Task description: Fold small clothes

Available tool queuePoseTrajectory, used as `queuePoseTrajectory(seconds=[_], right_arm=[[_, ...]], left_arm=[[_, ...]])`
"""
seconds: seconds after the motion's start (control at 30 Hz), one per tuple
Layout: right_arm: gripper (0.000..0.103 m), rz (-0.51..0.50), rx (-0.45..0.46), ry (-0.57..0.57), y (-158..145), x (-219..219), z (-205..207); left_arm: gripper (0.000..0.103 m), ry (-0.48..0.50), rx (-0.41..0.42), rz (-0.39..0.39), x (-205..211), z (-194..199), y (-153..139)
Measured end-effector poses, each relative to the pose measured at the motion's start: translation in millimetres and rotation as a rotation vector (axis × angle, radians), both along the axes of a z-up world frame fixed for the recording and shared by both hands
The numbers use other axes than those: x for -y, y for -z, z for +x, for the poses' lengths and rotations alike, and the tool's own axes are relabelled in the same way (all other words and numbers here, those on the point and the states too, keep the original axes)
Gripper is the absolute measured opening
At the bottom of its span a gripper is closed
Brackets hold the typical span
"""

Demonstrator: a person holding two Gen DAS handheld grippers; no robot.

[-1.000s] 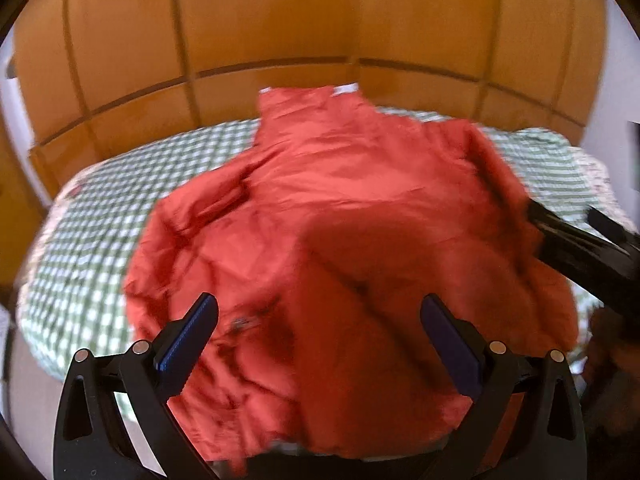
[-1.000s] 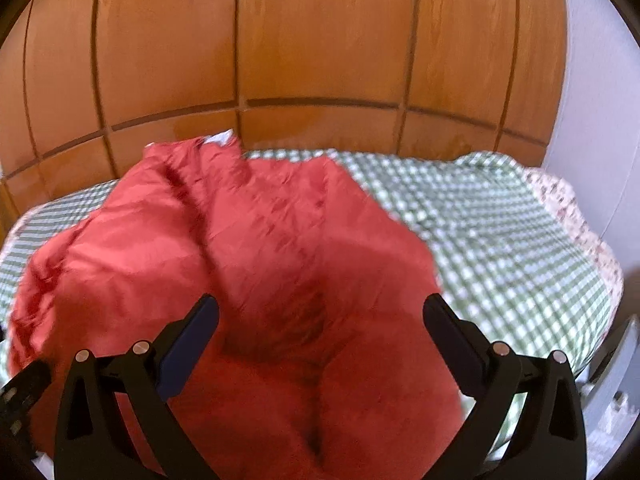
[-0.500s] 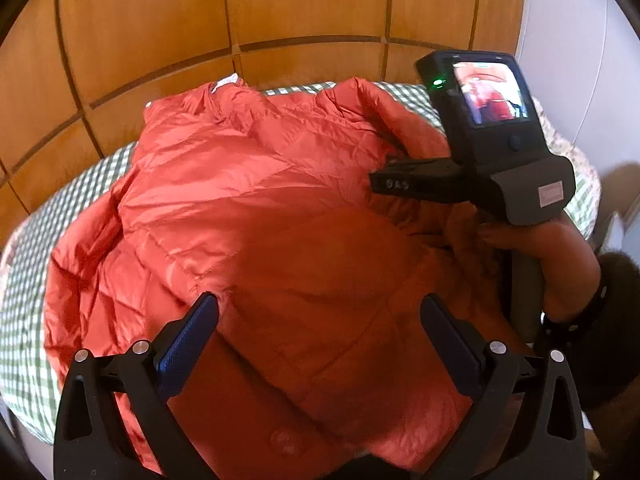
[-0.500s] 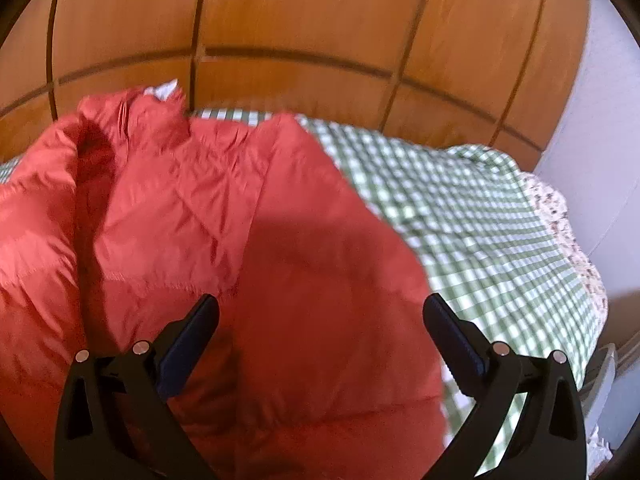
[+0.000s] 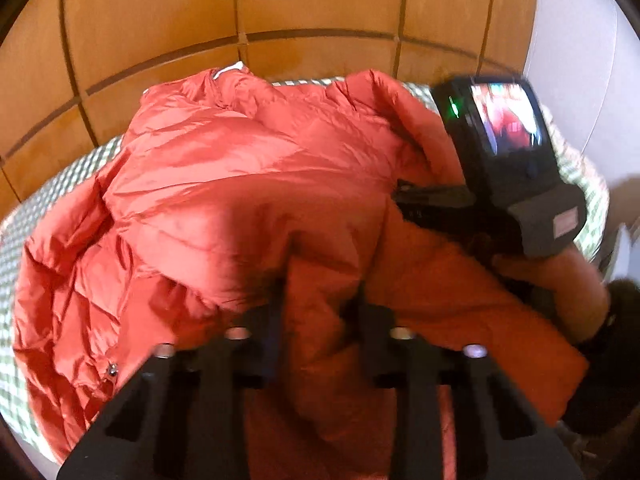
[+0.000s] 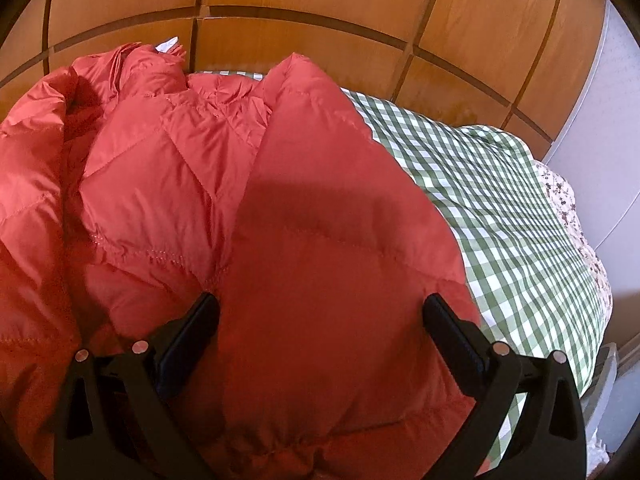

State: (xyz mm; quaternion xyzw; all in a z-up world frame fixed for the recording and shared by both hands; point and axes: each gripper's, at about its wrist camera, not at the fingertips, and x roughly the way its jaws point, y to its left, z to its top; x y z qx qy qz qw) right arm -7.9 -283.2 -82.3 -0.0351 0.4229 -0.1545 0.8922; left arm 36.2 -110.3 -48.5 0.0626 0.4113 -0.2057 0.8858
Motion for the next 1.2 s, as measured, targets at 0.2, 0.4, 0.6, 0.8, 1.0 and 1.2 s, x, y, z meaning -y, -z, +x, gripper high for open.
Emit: queuePoseTrajectory(seconds=[0.2, 0.4, 0.6, 0.8, 1.0, 1.2], right_arm=[[0.101, 0.078, 0.005, -0.005, 1, 10, -2], [0.101, 0.076, 0.007, -0.005, 1, 7, -3], [0.101, 0.068, 0.012, -0.002, 1, 5, -3], [0.101, 0.061, 0.012, -0.001, 1, 4, -3], [0.101, 0.054, 0.012, 0.0, 1, 4, -3], [0.101, 0.052, 0.013, 0.0, 2, 4, -3]], left_arm=[[0.005, -0.013, -0.028, -0.15, -45, 3, -29], [0.004, -0.142, 0.034, -0.274, -121, 10, -67], [0.004, -0.364, 0.116, -0.31, -207, 30, -82], [0.004, -0.589, 0.089, -0.347, -304, 57, -59], [0.004, -0.749, 0.023, -0.32, -394, 88, -20], [0.008, -0.938, -0.049, -0.411, -472, 95, 20]])
